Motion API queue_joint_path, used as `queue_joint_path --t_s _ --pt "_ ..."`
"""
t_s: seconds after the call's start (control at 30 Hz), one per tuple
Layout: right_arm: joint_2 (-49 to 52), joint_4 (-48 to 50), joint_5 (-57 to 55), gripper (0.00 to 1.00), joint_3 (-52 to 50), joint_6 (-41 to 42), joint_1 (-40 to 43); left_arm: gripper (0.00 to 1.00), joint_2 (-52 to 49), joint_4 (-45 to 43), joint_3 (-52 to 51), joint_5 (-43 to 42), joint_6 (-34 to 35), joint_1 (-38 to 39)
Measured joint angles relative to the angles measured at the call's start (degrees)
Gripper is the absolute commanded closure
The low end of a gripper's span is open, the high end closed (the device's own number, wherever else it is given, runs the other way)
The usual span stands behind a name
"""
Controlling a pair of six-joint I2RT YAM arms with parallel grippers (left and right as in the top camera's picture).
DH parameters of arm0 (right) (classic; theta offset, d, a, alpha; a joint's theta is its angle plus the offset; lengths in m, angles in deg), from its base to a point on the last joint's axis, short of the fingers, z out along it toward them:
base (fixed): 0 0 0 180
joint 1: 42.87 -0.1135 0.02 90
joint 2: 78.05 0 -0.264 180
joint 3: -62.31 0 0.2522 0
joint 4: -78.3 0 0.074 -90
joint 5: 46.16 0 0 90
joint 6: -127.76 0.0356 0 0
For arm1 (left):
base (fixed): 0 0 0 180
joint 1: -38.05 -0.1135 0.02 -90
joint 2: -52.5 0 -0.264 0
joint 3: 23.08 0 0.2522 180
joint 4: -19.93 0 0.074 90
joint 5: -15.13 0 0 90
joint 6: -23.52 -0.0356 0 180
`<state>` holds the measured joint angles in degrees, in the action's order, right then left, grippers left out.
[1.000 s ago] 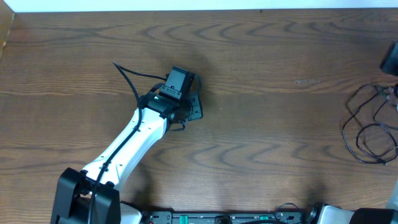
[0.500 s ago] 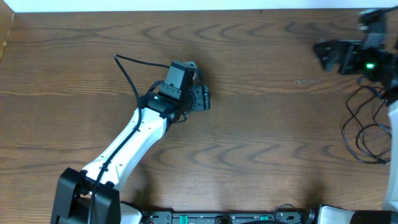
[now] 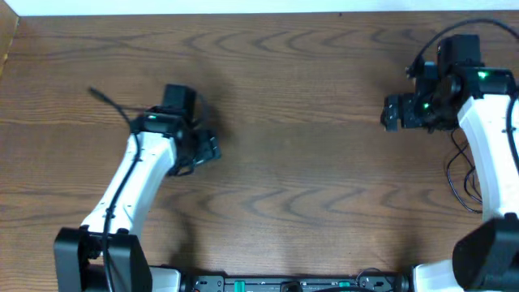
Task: Untangle cables
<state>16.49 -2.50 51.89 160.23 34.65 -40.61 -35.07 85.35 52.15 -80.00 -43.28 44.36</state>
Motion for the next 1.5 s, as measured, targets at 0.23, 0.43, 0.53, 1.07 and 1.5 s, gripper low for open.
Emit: queue_joint_path --t_s 0.23,0.43,0.53,1.07,1.5 --pt "2.38 -9.86 -0.02 0.01 -1.36 0.20 0.00 0.17 2.34 13.99 0.04 -0.11 1.05 -3.80" --pt "1.40 -10.51 -0.02 0.01 -7.76 0.22 0.00 0.17 6.95 17.79 0.04 -0.13 0.24 -3.80" --pt "-1.57 -6.23 0.09 0.01 -13.99 0.28 0.00 0.17 12.61 16.63 -0.50 -0.28 -1.38 -3.41" --pt "-47.82 11.72 2.60 0.01 -30.56 2.27 -0.15 0.02 61.33 -0.94 -16.68 2.97 -3.98 8.50" --pt "-58.77 9.09 2.62 0.01 -30.69 2.47 -0.15 0.02 65.31 -0.96 -16.79 3.80 -3.98 8.50"
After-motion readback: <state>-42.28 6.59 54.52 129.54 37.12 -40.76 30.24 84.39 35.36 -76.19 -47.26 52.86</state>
